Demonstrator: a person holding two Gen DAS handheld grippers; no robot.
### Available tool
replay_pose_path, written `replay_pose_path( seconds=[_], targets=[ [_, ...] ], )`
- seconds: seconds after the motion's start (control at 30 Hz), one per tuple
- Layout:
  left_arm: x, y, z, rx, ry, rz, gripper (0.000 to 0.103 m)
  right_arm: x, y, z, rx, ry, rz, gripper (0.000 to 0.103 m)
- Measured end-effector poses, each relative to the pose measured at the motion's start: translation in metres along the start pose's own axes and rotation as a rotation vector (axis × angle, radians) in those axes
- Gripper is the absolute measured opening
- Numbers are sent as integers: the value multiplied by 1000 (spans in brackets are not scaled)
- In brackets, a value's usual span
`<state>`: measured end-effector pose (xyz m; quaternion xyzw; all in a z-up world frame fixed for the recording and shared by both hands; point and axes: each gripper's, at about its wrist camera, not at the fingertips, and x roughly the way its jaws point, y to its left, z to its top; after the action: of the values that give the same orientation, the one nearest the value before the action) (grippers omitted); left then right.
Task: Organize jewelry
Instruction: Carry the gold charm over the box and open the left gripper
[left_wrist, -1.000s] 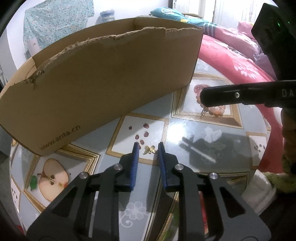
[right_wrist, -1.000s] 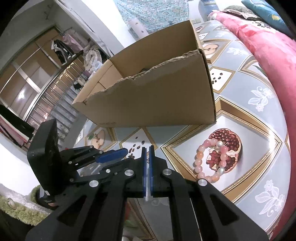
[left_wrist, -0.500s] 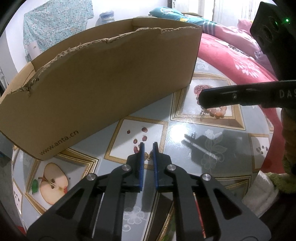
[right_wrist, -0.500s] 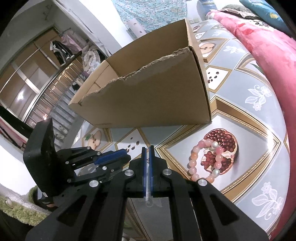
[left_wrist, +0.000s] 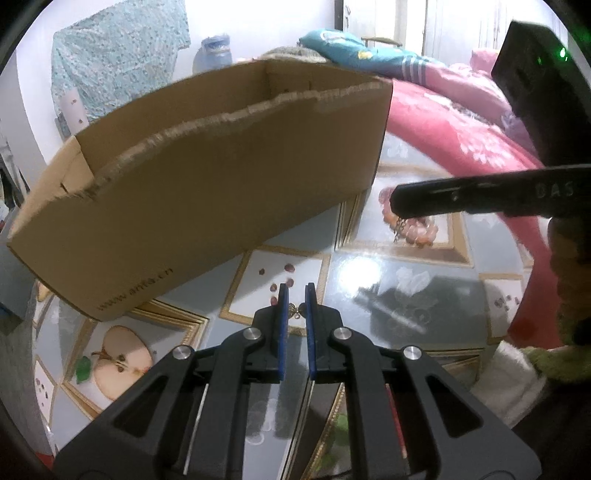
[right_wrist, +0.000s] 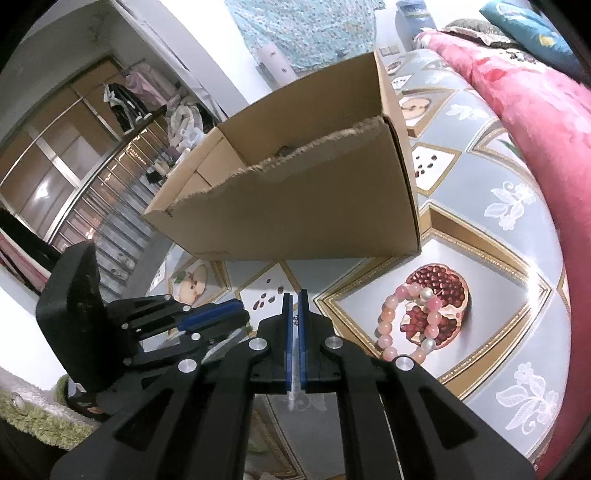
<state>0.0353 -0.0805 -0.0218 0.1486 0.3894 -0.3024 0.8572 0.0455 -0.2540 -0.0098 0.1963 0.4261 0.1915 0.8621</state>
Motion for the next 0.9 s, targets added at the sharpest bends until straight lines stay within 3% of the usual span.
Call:
replay_pose_path(
  seconds=[0.47,0.6,0.9],
  targets=[
    [-83,43,67,-45,-248,-9,8,-36,45,72,-168,-170,35,3],
    [-74,67,84,-82,-234,5,8,-21,49,98,-185,-161,-2,3],
    [-10,115,99,-220,-71,-49,8,25,34,126,-145,-46,-83,3]
  ],
)
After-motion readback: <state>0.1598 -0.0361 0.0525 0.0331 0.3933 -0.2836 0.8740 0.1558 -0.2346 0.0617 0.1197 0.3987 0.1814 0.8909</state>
